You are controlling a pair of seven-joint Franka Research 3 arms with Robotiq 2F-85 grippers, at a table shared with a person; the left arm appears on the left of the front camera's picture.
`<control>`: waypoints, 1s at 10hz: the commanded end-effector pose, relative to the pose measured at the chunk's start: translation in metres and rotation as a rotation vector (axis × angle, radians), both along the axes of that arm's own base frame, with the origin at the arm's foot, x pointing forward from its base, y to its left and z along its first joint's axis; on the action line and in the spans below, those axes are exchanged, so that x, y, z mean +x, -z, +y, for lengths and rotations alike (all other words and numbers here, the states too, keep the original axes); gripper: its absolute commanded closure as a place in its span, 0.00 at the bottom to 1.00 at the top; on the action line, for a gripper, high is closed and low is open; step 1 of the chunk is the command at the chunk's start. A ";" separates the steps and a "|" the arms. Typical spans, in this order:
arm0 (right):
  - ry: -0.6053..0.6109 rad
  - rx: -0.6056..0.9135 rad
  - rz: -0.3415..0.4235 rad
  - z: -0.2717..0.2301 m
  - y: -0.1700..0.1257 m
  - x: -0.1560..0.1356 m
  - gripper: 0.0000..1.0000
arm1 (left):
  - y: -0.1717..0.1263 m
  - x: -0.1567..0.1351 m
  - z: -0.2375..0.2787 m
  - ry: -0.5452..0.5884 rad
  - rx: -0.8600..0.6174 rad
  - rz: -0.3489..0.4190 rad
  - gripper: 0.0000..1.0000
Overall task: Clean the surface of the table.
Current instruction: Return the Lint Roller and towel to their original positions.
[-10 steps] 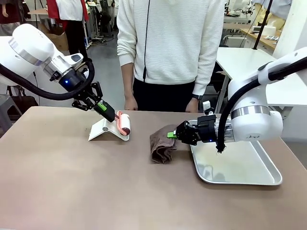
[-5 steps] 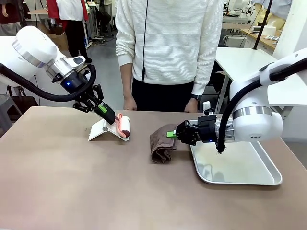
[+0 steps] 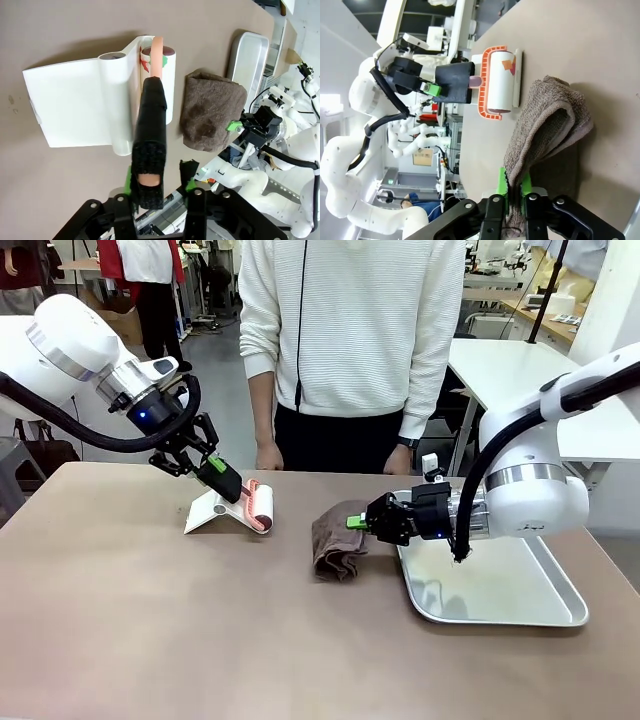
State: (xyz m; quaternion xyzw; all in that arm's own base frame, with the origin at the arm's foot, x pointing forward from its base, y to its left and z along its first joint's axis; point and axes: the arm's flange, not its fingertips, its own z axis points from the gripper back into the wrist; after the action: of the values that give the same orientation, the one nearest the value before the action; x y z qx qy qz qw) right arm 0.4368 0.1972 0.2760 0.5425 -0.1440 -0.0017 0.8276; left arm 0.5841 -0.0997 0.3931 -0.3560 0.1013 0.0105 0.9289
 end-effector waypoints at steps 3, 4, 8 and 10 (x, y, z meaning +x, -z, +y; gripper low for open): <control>-0.054 -0.069 -0.008 0.003 -0.010 -0.002 0.00 | -0.010 0.001 0.006 -0.034 0.014 -0.008 0.00; -0.083 -0.121 -0.024 0.008 -0.020 -0.002 0.17 | -0.012 -0.002 0.011 -0.042 0.008 -0.016 0.00; -0.131 -0.443 0.004 0.012 -0.075 0.006 0.00 | -0.037 -0.033 0.044 -0.027 -0.037 -0.050 0.00; -0.113 -0.534 0.017 -0.001 -0.105 -0.004 0.00 | -0.058 -0.063 0.063 0.003 -0.075 -0.097 0.00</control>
State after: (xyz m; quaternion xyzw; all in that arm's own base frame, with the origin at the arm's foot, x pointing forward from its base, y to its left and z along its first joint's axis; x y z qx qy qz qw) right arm 0.4400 0.2031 0.3569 0.3381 -0.1196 0.0878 0.9293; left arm 0.5453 -0.0440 0.4473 -0.3708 0.0675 0.0094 0.9262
